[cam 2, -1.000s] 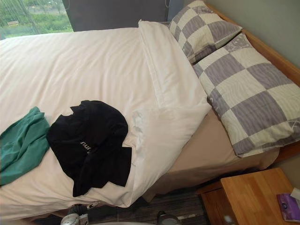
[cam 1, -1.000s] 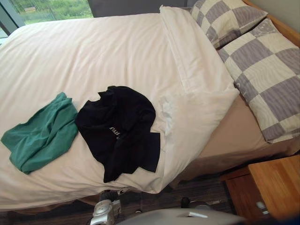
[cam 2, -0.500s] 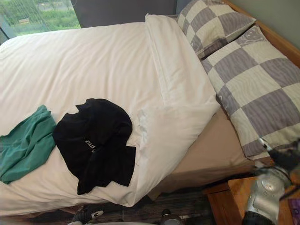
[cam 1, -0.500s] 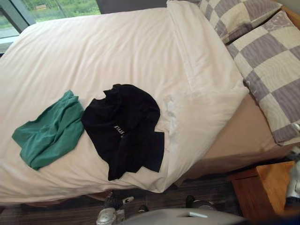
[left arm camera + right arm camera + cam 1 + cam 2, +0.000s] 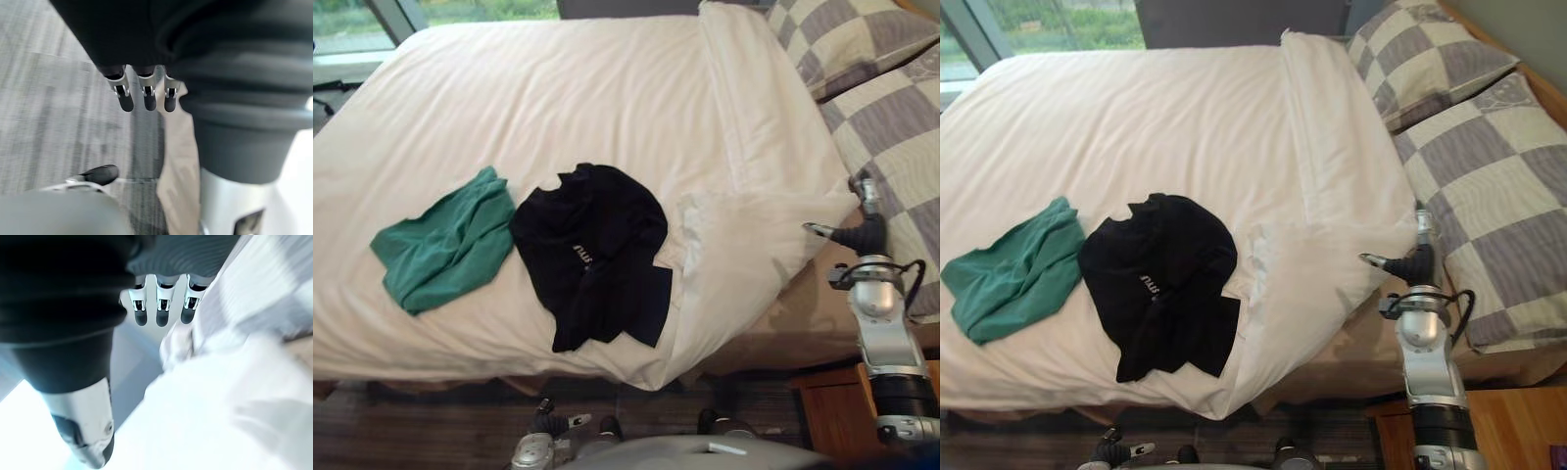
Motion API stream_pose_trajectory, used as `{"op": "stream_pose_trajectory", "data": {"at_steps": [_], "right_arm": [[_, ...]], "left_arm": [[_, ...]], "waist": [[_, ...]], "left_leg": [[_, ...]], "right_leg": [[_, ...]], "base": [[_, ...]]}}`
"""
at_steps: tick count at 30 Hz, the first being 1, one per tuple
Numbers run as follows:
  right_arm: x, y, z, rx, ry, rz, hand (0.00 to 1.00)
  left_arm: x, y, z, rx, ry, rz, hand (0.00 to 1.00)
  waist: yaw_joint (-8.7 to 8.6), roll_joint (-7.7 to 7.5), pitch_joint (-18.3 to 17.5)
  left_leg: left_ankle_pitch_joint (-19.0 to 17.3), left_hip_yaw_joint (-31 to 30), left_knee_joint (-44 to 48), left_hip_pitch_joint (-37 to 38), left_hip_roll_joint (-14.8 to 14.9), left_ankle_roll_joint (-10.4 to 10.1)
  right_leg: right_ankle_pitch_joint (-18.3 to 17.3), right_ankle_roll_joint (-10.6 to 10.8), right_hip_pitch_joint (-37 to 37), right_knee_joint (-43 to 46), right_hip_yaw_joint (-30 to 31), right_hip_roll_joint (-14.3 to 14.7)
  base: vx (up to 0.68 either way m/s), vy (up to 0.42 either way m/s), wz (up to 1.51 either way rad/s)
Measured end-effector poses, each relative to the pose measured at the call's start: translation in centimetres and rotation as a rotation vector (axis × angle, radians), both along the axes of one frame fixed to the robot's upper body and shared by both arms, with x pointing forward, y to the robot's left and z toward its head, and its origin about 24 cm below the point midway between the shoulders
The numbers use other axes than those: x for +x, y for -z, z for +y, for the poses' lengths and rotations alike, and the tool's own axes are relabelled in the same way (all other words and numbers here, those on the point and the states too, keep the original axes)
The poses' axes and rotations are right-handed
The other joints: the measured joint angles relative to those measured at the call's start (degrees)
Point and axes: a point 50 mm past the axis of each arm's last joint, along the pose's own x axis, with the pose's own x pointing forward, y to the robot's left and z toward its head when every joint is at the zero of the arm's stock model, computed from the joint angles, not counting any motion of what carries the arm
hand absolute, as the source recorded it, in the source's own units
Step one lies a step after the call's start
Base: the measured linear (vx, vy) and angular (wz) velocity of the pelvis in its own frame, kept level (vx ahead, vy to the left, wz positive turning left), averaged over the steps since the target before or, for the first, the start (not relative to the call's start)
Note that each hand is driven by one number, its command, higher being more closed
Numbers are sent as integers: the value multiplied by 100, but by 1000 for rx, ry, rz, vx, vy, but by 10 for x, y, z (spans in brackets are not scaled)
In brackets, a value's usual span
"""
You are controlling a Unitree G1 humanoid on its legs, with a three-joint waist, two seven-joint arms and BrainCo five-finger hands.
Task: Tidy the bed and pick cloth on bed and put in laundry
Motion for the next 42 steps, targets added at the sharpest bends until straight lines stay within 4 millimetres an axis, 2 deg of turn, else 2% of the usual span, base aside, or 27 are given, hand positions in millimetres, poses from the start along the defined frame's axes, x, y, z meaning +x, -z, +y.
{"op": "stream_pose_trajectory", "data": {"at_steps": [3,4,6,7,9,10,13,14,17,19,20,24,27,32,37,40,41,42], "right_arm": [[13,-4,14,-48,-61,5,0],[21,-8,23,-81,-105,5,0],[27,-12,27,-99,-124,2,0],[38,-21,32,-125,-134,-12,0],[44,-26,35,-143,-142,-22,0],[52,-34,39,-161,-152,-40,0],[60,-49,41,-224,-170,-59,0],[66,-60,42,-260,-177,-78,0],[79,-80,37,-338,-141,-97,0],[83,-86,36,-379,-129,-94,0],[87,-86,34,-408,-113,-79,100],[97,-74,12,-445,-29,41,100],[100,-74,7,-437,-9,59,100],[98,-68,2,-403,4,78,100],[79,-44,-4,-288,8,82,100],[59,-20,-3,-232,2,102,100],[44,1,0,-193,-4,137,100],[39,8,1,-184,-8,152,100]], "left_arm": [[-1,0,3,6,-8,1,0],[-2,0,4,8,-12,0,0],[1,-1,5,13,-11,-9,0],[4,-2,6,20,-18,-25,0],[4,-3,6,22,-19,-28,0],[6,-3,6,23,-18,-36,0],[14,-5,6,25,-15,-56,0],[19,-6,7,30,-15,-71,0],[35,-11,9,25,-29,-123,0],[38,-13,10,27,-31,-137,0],[39,-13,12,32,-30,-140,0],[49,-17,14,40,-20,-161,0],[55,-20,20,55,-13,-174,0],[67,-24,18,56,9,-202,0],[67,-21,8,30,35,-195,0],[63,-19,6,27,33,-178,0],[56,-17,8,32,31,-161,0],[54,-16,9,35,31,-154,0]], "waist": [[33,-62,170],[148,-89,213],[179,-104,288],[187,-113,419],[199,-115,477],[219,-117,642],[310,-108,780],[331,-109,929],[348,-95,1282],[343,-62,1409],[338,-33,1468],[362,53,1622],[357,58,1624],[349,65,1627],[338,39,1610],[298,-40,1481],[267,-121,1270],[254,-149,1190]], "left_leg": [[58,-127,0,-70,-84,50],[88,-150,0,-205,-117,82],[121,-167,1,-277,-139,102],[156,-231,2,-392,-184,150],[172,-233,2,-462,-211,174],[184,-234,4,-469,-249,192],[201,-248,5,-648,-272,222],[223,-259,9,-732,-278,255],[-16,-313,605,-1130,-276,332],[-129,-354,861,-1281,-276,350],[-200,-373,1028,-1418,-270,359],[-319,-339,1322,-1683,-272,387],[-371,-260,1452,-1785,-271,392],[-372,-250,1528,-1787,-277,388],[-356,-245,1536,-1725,-278,389],[-254,-234,1299,-1551,-303,380],[-171,-225,1081,-1423,-316,358],[-152,-224,1027,-1399,-320,353]], "right_leg": [[17,21,-6,4,-99,-34],[37,37,-145,33,-101,-67],[55,47,-223,56,-109,-87],[78,75,-312,73,-141,-132],[98,85,-388,80,-139,-159],[116,103,-397,89,-137,-197],[145,116,-582,132,-126,-256],[188,109,-667,165,-105,-269],[232,90,-798,260,-68,-336],[232,90,-832,298,-51,-357],[233,89,-908,336,-44,-365],[236,86,-1101,419,70,-399],[246,101,-1220,473,199,-415],[278,132,-1195,485,205,-435],[276,135,-1132,472,207,-437],[275,138,-1012,369,209,-431],[275,139,-968,307,209,-418],[275,140,-965,289,210,-414]], "base": [[-53,26,21],[-43,40,6],[-34,36,10],[-29,35,14],[-10,41,7],[-3,54,2],[-14,49,6],[2,45,13],[-13,42,15],[-16,34,9],[-21,33,2],[-19,25,-3],[-36,29,-14],[-34,17,-1],[-36,5,-1],[12,-8,-1],[49,-24,-2],[86,-36,-6]]}}
